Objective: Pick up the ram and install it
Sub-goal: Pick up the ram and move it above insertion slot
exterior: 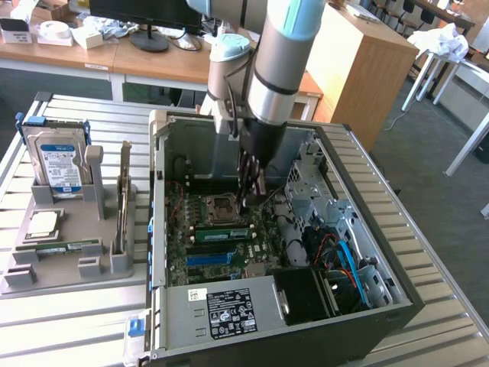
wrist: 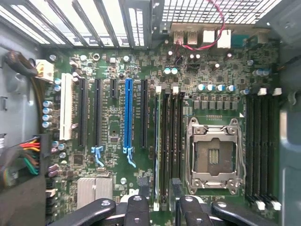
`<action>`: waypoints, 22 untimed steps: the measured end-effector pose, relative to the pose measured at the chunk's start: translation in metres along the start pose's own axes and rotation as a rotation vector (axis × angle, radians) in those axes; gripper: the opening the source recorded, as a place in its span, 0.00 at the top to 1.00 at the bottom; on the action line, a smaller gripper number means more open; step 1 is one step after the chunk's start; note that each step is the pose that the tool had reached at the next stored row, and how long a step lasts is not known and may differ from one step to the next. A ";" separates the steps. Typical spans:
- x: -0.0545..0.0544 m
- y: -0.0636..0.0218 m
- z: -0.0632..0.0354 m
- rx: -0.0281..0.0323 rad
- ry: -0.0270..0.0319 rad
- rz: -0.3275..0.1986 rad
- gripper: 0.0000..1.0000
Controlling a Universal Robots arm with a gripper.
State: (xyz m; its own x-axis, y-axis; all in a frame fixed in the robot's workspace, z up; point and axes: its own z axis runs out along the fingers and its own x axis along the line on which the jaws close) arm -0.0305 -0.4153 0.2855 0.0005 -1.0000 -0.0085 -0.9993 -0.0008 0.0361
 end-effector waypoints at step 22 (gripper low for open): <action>-0.001 0.0023 -0.0678 0.0001 0.0148 0.001 0.69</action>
State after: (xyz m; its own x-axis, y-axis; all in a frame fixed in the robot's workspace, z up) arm -0.0304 -0.4153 0.3533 0.0005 -1.0000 0.0063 -0.9993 -0.0003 0.0361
